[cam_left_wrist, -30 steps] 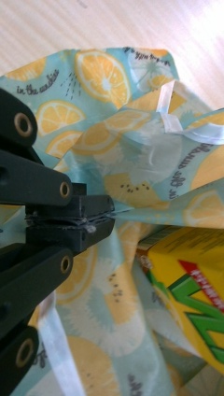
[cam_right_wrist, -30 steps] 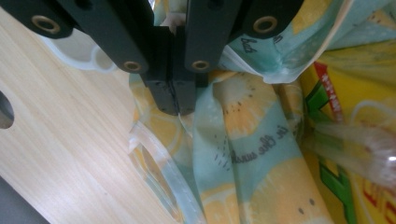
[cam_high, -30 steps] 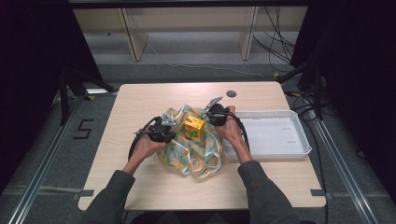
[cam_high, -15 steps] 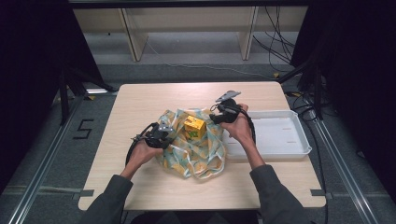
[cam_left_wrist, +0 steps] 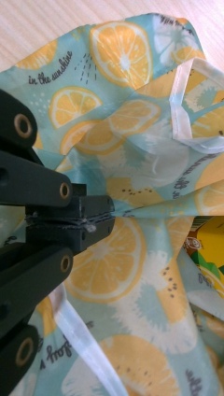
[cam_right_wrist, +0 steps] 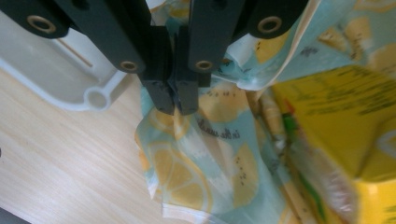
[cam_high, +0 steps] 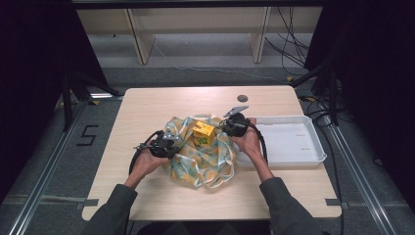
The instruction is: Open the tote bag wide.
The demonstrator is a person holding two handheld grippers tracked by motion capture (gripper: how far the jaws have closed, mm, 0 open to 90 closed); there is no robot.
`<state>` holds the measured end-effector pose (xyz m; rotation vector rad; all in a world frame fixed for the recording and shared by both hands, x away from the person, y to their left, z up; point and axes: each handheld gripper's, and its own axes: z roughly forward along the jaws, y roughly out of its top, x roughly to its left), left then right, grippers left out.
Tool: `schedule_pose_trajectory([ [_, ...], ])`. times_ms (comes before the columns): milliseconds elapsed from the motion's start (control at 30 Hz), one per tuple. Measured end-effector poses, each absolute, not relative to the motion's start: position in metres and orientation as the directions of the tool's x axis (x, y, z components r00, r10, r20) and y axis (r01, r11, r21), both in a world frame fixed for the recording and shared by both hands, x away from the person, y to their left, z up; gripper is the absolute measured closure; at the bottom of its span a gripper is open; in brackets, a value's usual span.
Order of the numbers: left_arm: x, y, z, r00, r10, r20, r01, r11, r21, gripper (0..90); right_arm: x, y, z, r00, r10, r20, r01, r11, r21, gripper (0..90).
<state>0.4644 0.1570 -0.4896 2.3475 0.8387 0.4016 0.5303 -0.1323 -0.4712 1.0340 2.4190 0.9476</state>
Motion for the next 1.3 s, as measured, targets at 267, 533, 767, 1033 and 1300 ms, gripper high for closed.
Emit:
schedule_pose_trajectory([
  [267,0.463,0.16,-0.494,0.742,0.667,0.062,0.492,-0.606,0.625,88.2,0.546,-0.115,-0.481,-0.681,0.726,-0.092,0.513,0.564,0.647,88.9],
  [533,0.463,0.169,-0.492,0.73,0.682,0.046,0.508,-0.587,0.63,85.7,0.544,-0.122,-0.474,-0.644,0.76,-0.088,0.54,0.533,0.651,61.2],
  [767,0.463,0.171,-0.486,0.682,0.731,0.018,0.524,-0.506,0.685,83.4,0.52,-0.148,-0.432,-0.685,0.728,0.025,0.447,0.394,0.803,44.5],
  [1033,0.457,0.178,-0.467,0.675,0.737,0.04,0.487,-0.486,0.726,71.8,0.497,-0.137,-0.42,-0.793,0.604,0.078,0.381,0.391,0.838,39.5],
  [1300,0.435,0.186,-0.441,0.642,0.767,-0.004,0.455,-0.377,0.807,58.0,0.496,-0.126,-0.424,-0.803,0.59,0.082,0.372,0.39,0.842,35.8],
])
